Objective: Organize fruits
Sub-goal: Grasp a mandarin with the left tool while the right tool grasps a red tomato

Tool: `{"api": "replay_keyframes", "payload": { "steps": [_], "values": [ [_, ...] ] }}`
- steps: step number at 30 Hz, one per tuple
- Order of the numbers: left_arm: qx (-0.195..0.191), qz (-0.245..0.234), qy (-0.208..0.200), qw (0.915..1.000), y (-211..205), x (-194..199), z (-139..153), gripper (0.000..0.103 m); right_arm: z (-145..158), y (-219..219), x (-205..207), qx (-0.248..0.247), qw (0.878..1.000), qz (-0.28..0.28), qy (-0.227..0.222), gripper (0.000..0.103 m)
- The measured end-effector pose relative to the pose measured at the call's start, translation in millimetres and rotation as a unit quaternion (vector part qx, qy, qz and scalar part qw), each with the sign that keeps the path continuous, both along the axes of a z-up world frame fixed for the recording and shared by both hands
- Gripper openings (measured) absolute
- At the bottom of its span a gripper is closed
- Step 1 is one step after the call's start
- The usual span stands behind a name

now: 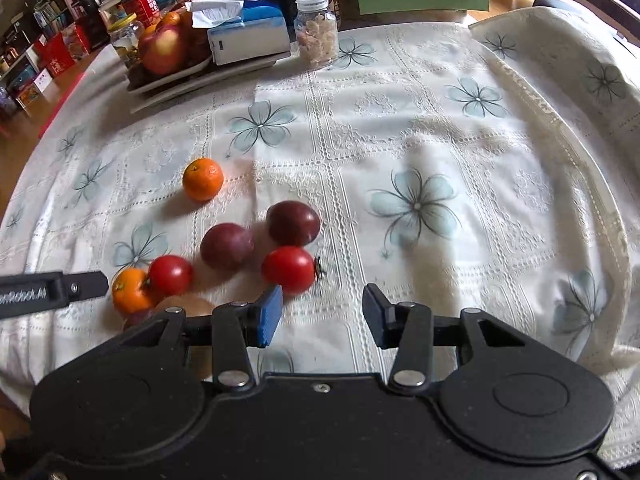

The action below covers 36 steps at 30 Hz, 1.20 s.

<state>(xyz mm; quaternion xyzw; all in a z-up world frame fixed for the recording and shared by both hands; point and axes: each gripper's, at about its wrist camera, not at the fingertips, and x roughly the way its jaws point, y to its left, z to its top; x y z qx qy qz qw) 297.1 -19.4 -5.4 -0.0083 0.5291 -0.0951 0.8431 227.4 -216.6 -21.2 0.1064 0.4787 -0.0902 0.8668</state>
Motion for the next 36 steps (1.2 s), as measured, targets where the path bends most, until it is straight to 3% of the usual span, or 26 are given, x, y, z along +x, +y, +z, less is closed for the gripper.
{"api": "replay_keyframes", "payload": {
  "steps": [15, 22, 23, 24, 36],
  "values": [
    [0.011, -0.014, 0.024, 0.9995, -13, 3, -20, 0.054, -21, 19, 25, -0.009, 0.999, 0.036, 0.002, 0.056],
    [0.009, -0.012, 0.020, 0.9997, -15, 4, -23, 0.054, -32, 27, 29, -0.032, 0.999, 0.038, 0.014, 0.051],
    [0.008, -0.012, 0.020, 0.9997, -15, 4, -23, 0.054, -32, 26, 28, -0.031, 0.999, 0.040, 0.010, 0.043],
    [0.006, -0.011, 0.021, 0.9997, -15, 5, -23, 0.054, -31, 26, 28, -0.029, 0.999, 0.044, 0.013, 0.042],
    [-0.013, -0.005, 0.026, 0.9996, -9, 6, -25, 0.054, -27, -5, 10, 0.022, 1.000, 0.015, 0.001, 0.042]
  ]
}}
